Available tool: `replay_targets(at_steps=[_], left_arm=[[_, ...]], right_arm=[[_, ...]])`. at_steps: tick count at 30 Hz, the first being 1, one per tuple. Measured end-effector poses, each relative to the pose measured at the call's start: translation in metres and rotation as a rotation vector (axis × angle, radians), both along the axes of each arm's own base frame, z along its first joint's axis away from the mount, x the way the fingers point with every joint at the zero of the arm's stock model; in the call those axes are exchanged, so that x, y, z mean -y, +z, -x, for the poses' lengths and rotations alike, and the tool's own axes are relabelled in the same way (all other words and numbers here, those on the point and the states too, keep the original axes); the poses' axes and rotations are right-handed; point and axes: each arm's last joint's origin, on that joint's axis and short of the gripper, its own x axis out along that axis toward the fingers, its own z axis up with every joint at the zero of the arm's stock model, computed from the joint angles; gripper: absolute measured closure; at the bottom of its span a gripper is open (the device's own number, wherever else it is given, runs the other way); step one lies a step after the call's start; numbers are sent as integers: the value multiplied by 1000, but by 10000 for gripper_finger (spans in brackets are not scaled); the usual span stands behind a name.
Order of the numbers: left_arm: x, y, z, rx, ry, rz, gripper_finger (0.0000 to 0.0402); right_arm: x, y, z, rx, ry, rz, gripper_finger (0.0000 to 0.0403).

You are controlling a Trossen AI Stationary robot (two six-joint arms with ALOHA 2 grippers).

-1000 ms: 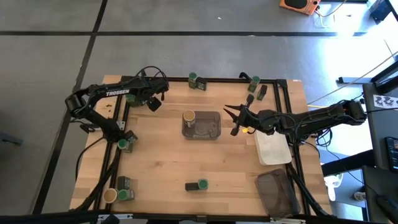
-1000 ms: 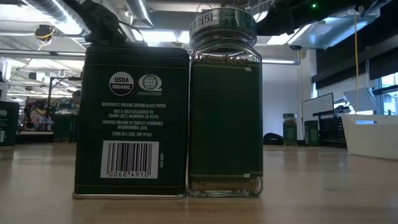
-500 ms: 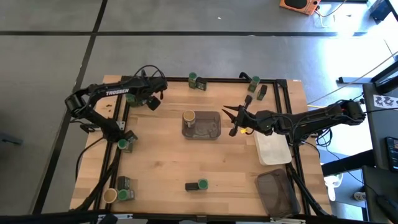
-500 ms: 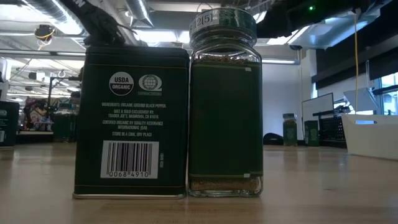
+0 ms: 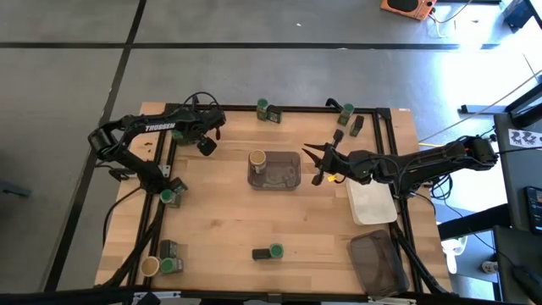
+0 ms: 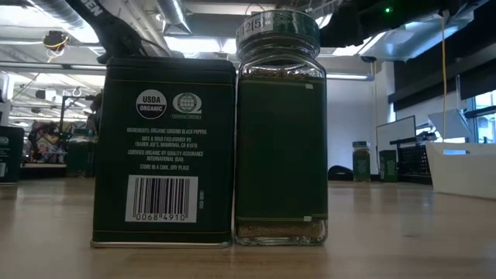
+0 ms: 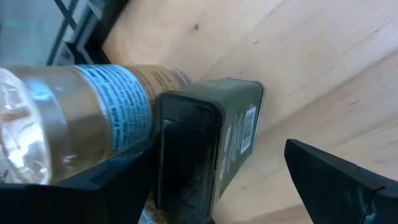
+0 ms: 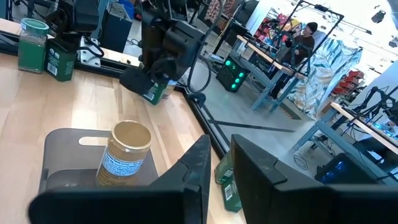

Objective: Sort spices by type
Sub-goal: Put the black seasoning can into the white bin

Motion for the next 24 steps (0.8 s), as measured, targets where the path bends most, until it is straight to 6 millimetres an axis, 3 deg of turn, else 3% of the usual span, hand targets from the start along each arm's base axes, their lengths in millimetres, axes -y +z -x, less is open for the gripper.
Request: replay_targets(at_steps=[9,24], left_arm=[[0,-6,4,89,-6,141,77],[-2,-6,-2,122,-67,117,286]], right_arm=[[0,0,0,0,0,0,338],[0,0,0,0,-8,2,338]])
